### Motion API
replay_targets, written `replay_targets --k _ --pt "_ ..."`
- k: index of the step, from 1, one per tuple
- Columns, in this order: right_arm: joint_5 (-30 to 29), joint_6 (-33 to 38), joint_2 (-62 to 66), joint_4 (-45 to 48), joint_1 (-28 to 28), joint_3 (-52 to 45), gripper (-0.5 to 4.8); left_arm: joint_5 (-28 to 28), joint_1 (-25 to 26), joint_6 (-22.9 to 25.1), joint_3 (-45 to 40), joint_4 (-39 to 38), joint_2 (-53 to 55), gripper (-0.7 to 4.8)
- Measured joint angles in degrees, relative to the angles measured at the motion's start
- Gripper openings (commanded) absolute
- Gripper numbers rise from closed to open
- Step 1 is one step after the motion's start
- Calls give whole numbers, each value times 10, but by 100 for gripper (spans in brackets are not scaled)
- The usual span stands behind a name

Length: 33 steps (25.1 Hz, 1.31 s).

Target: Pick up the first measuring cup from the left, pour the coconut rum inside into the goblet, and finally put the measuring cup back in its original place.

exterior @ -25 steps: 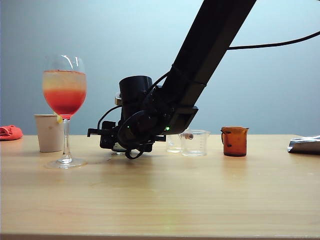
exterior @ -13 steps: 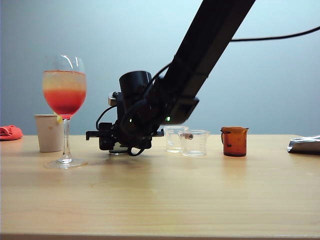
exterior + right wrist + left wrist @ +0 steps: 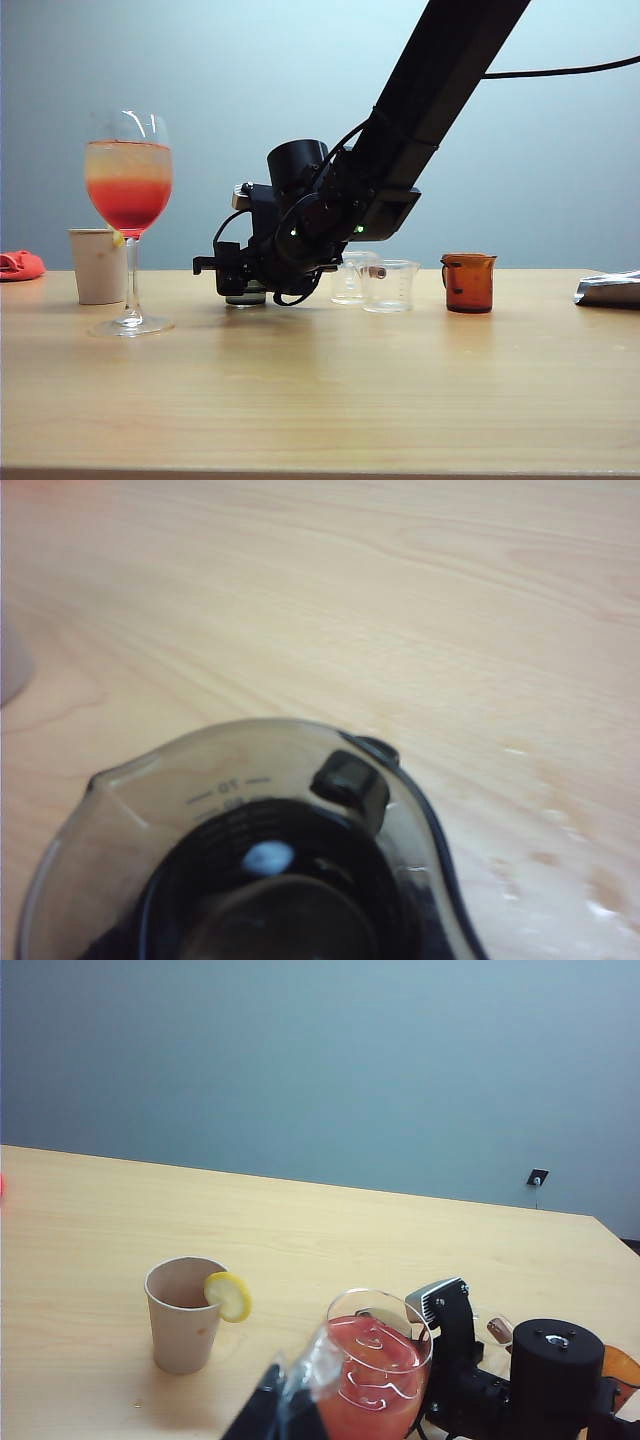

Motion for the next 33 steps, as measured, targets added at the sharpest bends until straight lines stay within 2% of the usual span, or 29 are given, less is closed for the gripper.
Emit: replay_targets --k 4,20,32,33 --pt "-40 -3 0 0 1 0 157 0 0 0 0 0 0 -5" --pt "-87 -32 -43 -85 0 -6 157 0 0 2 0 0 0 -5" --pt "-101 -43 -45 0 -9 -65 159 0 0 2 0 0 0 -5" --pt "-101 -43 -45 0 -9 -65 177 0 0 2 0 0 0 -5"
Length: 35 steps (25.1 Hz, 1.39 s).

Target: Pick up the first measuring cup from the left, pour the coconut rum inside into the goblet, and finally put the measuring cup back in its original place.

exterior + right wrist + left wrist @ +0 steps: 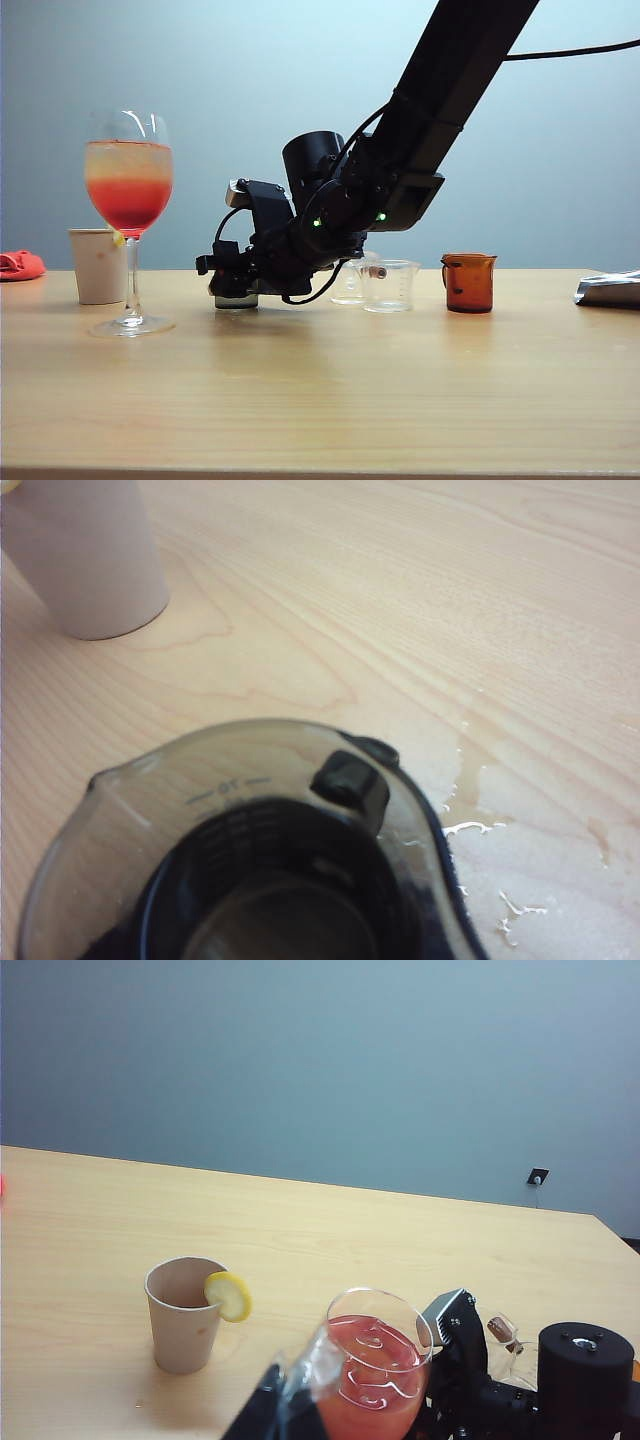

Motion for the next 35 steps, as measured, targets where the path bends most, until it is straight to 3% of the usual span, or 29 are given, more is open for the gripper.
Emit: replay_targets --k 1,3,5,7,9,17,31,35 --pt "0 0 0 0 0 0 193 0 0 0 0 0 0 -5" --pt "0 0 0 0 0 0 278 0 0 0 0 0 0 -5" --pt "0 0 0 0 0 0 303 0 0 0 0 0 0 -5" --pt "0 -1 0 0 0 0 374 0 0 0 0 0 0 -5" --pt "0 -1 0 -1 0 0 479 0 0 0 0 0 0 -5" --pt "19 12 0 0 2 0 479 1 0 0 0 0 0 -5" --pt "183 19 0 0 52 0 479 2 0 0 0 0 0 -5" --pt "227 67 0 0 61 0 479 2 0 0 0 0 0 -5"
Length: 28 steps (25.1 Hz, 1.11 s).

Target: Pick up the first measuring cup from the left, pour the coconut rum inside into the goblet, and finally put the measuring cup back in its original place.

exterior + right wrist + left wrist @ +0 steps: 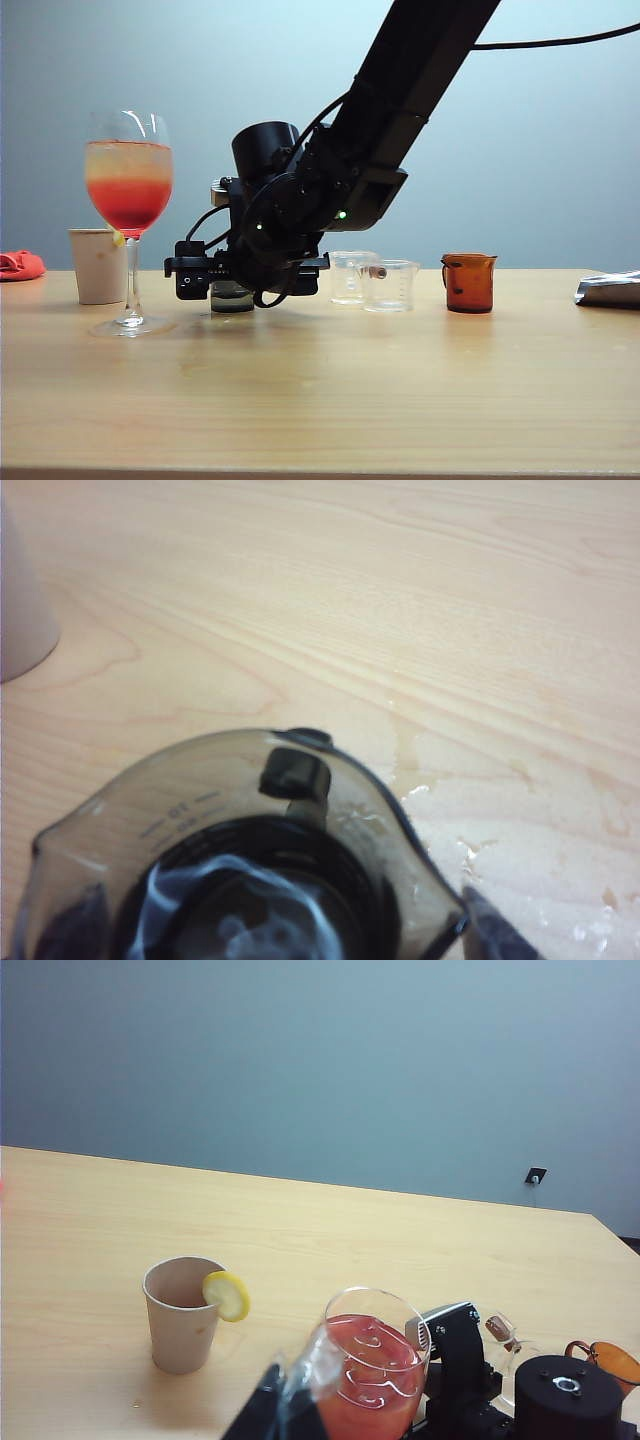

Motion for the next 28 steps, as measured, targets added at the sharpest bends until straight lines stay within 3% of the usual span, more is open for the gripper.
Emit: replay_targets --k 18,28 --pt "63 50 0 29 8 0 479 8 0 0 0 0 0 -5" --pt "44 53 22 56 8 0 479 9 0 0 0 0 0 -5"
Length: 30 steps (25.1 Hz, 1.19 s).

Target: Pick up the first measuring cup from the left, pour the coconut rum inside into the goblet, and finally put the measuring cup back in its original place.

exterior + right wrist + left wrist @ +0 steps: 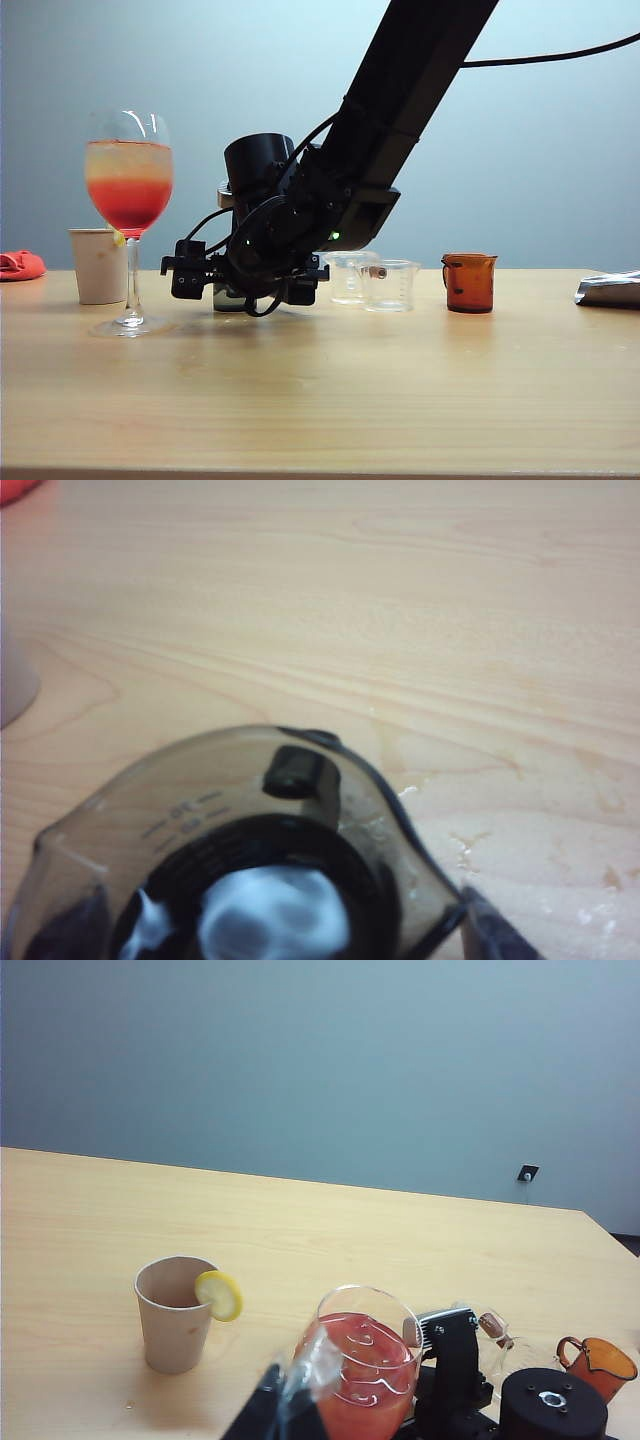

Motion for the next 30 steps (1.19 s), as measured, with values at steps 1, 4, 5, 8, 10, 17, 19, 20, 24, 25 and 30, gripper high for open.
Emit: replay_targets --k 1,4,5,8,10,17,19,20,24,25,30 --pt "5 0 0 1 0 0 470 0 0 0 0 0 0 -5" --pt "9 0 -1 6 0 0 415 0 0 0 0 0 0 -5" --pt "9 1 -1 5 0 0 415 0 0 0 0 0 0 -5" --pt "9 1 -1 5 0 0 401 0 0 0 0 0 0 -5" --pt "9 1 0 5 0 0 398 0 0 0 0 0 0 -5" --pt "11 0 4 10 1 1 118 0 0 0 0 0 0 -5" --pt "11 0 4 10 1 1 92 0 0 0 0 0 0 -5" --pt "11 0 4 10 1 1 89 0 0 0 0 0 0 -5" --pt "11 -1 4 10 1 1 16 0 0 0 0 0 0 -5" --pt "11 -1 4 10 1 1 5 0 0 0 0 0 0 -5" --pt "11 -2 4 10 1 1 -1 0 0 0 0 0 0 -5"
